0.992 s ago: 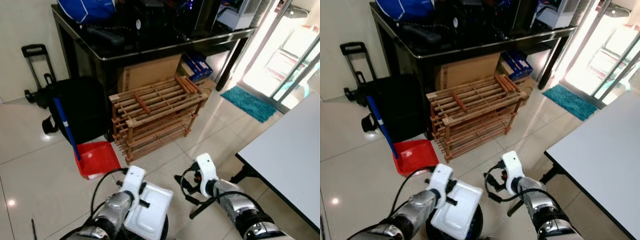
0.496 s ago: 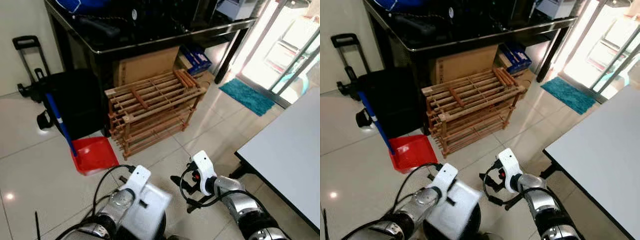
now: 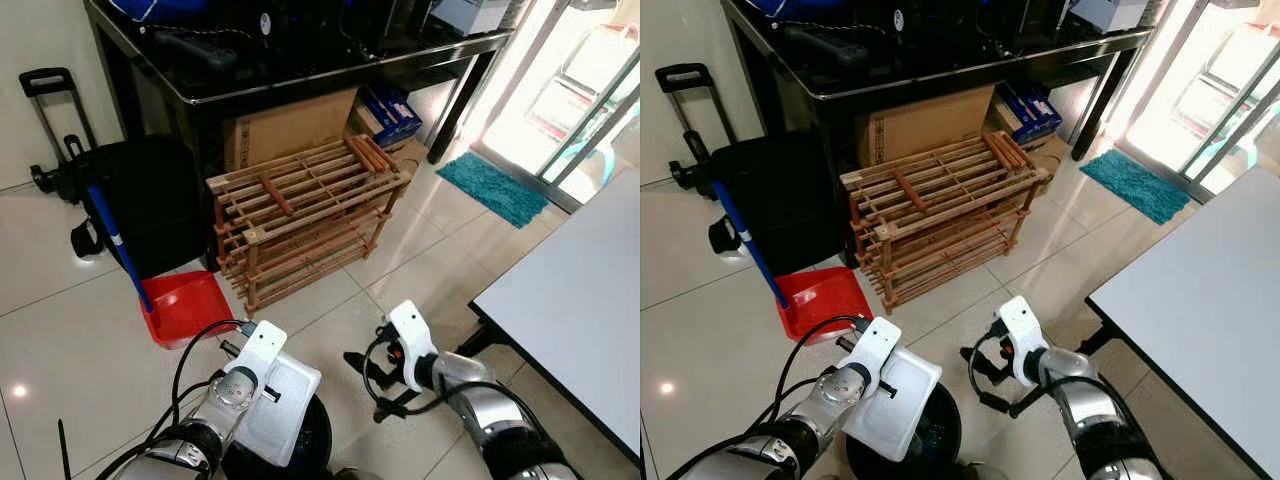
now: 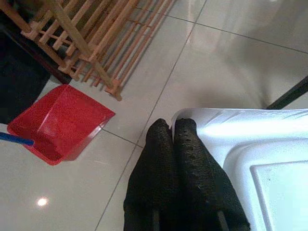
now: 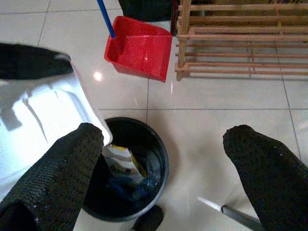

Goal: Picking trash to rubbish bin

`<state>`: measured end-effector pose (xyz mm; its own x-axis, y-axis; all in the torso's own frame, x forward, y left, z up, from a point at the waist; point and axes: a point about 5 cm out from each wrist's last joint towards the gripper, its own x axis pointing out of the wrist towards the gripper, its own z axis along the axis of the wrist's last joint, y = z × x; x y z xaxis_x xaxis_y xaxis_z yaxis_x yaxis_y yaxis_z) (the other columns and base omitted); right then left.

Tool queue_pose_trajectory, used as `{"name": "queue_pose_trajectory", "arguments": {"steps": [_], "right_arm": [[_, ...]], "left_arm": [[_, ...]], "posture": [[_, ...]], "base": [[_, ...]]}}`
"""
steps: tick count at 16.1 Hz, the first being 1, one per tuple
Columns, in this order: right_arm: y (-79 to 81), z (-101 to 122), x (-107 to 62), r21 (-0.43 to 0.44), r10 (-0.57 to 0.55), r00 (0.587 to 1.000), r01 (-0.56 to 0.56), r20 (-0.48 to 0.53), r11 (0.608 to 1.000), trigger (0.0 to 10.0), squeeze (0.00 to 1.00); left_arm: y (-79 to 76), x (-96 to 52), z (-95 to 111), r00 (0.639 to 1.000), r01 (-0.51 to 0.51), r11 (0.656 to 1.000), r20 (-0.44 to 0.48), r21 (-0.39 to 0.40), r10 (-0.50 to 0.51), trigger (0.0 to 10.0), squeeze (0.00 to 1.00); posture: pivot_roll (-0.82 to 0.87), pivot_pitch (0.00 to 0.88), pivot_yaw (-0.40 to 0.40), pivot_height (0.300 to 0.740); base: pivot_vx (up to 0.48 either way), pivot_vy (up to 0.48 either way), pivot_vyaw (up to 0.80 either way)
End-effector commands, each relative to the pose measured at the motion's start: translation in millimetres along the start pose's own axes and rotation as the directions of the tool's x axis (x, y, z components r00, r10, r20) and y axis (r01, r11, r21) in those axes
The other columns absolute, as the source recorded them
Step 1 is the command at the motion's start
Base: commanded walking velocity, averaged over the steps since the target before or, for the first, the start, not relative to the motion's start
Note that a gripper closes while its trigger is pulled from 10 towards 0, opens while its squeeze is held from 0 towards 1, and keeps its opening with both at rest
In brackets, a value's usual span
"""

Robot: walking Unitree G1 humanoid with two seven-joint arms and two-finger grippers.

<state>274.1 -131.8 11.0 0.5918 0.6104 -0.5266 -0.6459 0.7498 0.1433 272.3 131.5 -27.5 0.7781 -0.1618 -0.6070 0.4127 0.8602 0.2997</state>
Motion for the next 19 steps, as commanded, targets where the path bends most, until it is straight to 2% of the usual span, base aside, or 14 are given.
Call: {"name": "queue_pose_trajectory", "arguments": {"steps": [1,2,14,15,16,19], "right_arm": [[-3.8,-1,-5.2,-0.005,-0.004,1.0,0.004,-0.005,1.0,10.0,0.0],[-2.7,-1,-5.0,-0.001,-0.001,1.0,0.001,-0.005,1.0,10.0,0.0],[5.4,1,-3.3,0.007,0.018,1.0,-0.018,-0.003,1.0,10.0,0.0],[5.9,2,-2.8,0.008,0.018,1.0,-0.018,-0.001,1.0,10.0,0.0],[6.1,2,-2.6,0.008,0.017,1.0,-0.017,0.0,1.0,10.0,0.0],[6.7,0,-2.0,0.015,0.013,1.0,-0.013,-0.001,1.0,10.0,0.0]], "left_arm": [[-6.0,1.9,8,1.0,0.008,1.0,0.025,0.015,-0.008,10.0,0.0],[-6.4,2.0,8,1.0,0.008,1.0,0.026,0.008,-0.008,10.0,1.0],[-10.2,1.8,7,0.999,0.042,0.998,0.019,-0.045,-0.041,10.0,1.0],[-11.4,1.7,7,0.999,0.048,0.997,0.024,-0.055,-0.047,10.0,0.18],[-12.1,1.6,7,0.998,0.05,0.997,0.025,-0.053,-0.049,10.0,0.0],[-9.3,-0.7,-1,0.999,0.034,0.996,0.012,-0.077,-0.033,10.0,0.0]], "posture": [[-0.16,0.116,-0.164,0.74],[-0.15,0.118,-0.165,0.74],[-0.15,0.123,-0.157,0.74],[-0.15,0.121,-0.155,0.74],[-0.15,0.121,-0.155,0.74],[-0.14,0.12,-0.15,0.74]], "base": [[0.0,0.0,0.0],[0.0,0.0,0.0],[0.0,0.0,0.0],[0.0,0.0,0.0],[0.0,0.0,0.0],[0.0,0.0,0.0]]}}
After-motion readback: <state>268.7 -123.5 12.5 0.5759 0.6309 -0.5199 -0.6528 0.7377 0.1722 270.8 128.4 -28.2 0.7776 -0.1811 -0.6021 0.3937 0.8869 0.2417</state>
